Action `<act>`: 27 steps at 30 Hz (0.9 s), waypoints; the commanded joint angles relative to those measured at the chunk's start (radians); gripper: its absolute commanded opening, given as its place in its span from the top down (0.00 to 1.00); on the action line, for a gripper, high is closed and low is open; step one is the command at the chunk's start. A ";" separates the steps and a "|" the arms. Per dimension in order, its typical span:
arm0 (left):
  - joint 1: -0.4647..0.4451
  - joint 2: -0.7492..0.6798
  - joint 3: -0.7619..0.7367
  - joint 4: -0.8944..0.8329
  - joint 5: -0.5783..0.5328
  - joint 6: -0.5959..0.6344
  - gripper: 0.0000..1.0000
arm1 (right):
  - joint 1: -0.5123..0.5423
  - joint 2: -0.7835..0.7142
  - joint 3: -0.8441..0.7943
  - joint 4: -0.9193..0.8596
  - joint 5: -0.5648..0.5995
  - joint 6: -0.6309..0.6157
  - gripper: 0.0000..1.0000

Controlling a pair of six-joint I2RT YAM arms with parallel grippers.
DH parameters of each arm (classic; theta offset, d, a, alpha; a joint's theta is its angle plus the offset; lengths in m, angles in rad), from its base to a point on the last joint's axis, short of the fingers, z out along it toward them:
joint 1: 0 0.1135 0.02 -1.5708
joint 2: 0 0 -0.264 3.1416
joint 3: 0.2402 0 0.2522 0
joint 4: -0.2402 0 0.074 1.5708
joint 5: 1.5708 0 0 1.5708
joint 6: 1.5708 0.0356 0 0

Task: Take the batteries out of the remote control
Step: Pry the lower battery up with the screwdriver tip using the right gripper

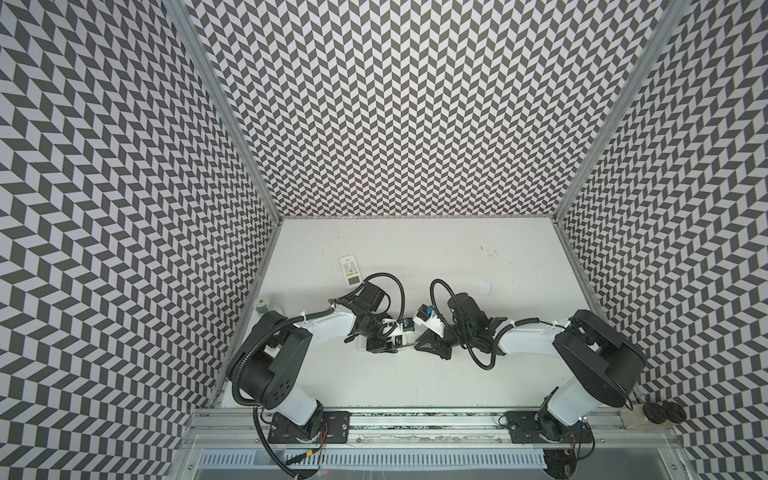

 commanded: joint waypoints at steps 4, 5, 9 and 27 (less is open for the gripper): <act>0.002 0.031 -0.004 -0.034 0.015 0.011 0.49 | 0.023 0.001 0.001 0.018 0.091 -0.036 1.00; -0.001 0.033 -0.002 -0.036 0.012 0.013 0.49 | 0.028 -0.008 -0.010 0.034 0.115 -0.035 1.00; 0.003 0.024 0.008 -0.049 0.033 -0.001 0.51 | 0.046 -0.066 -0.054 0.099 0.203 -0.049 1.00; -0.004 0.026 -0.010 -0.041 0.041 0.023 0.49 | 0.064 -0.137 -0.087 0.252 0.336 -0.023 1.00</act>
